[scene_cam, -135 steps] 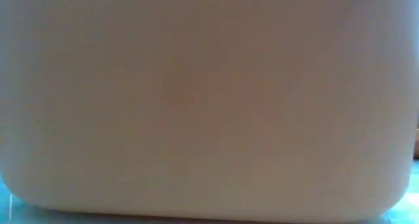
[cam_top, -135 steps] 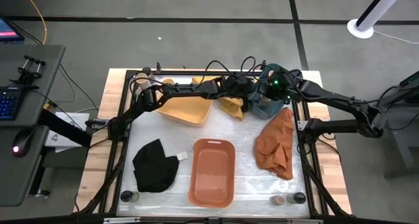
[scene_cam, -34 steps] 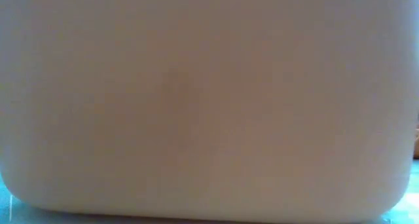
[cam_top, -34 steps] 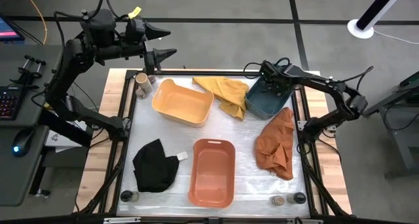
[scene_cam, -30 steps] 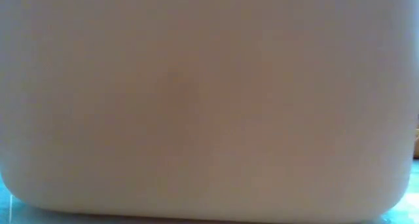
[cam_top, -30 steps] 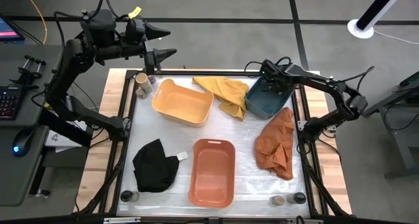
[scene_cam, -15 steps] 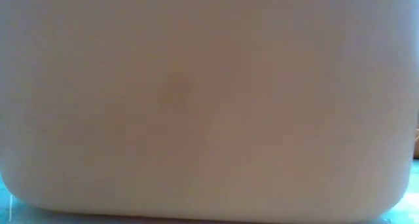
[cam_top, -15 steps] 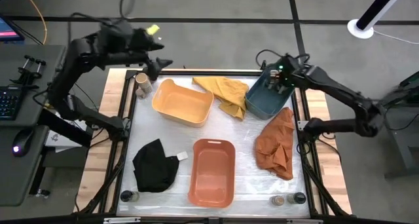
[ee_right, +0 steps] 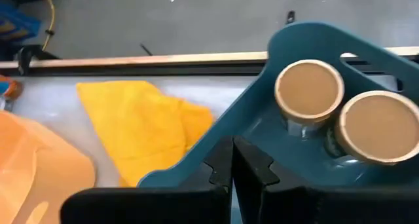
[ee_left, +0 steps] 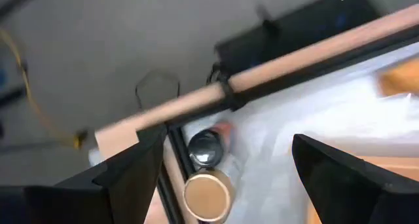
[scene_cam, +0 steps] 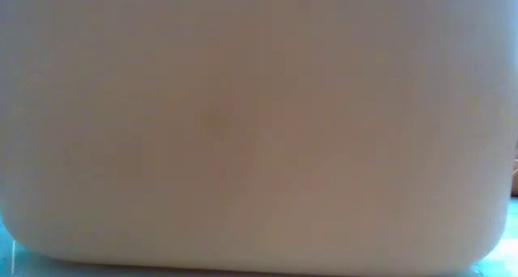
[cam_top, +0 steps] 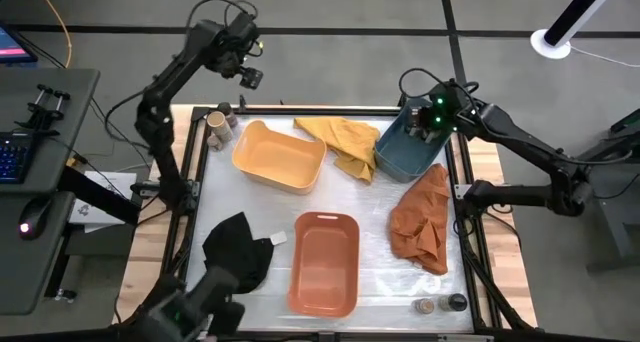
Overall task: Sort spices by type
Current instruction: Put the gold seasoning bottle into the blue bin
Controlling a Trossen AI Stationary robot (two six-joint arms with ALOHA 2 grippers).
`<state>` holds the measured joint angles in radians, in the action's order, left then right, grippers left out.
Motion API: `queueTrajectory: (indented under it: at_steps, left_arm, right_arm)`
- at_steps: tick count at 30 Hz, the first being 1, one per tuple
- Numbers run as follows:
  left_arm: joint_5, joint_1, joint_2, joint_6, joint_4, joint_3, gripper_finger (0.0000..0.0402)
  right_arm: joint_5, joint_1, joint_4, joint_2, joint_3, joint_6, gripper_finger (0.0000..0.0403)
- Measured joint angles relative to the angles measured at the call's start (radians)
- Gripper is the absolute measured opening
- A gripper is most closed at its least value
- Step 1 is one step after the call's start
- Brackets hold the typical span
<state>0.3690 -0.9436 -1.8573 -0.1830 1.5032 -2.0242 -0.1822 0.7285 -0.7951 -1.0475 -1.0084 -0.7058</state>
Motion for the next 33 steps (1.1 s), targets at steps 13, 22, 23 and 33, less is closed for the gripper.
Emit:
queueTrajectory:
  at_steps: [13,22,23,33]
  left_arm:
    - [-0.052,-0.124,0.006,-0.187,-0.021,0.229,0.0324]
    - [-0.096,-0.115,0.292,-0.331,-0.285,0.662,0.0324]
    - [-0.094,-0.111,0.3,-0.337,-0.303,0.682,0.0324]
    - [0.053,-0.061,0.279,-0.392,-0.35,0.76,0.0324]
  right_arm:
    - [-0.001,-0.063,0.007,0.0,0.0,0.058,0.0]
    - [-0.001,-0.059,0.026,0.0,0.0,0.105,0.0]
    - [-0.001,-0.059,0.03,0.0,0.0,0.106,0.0]
    - [0.008,-0.059,0.037,0.0,0.0,0.107,0.0]
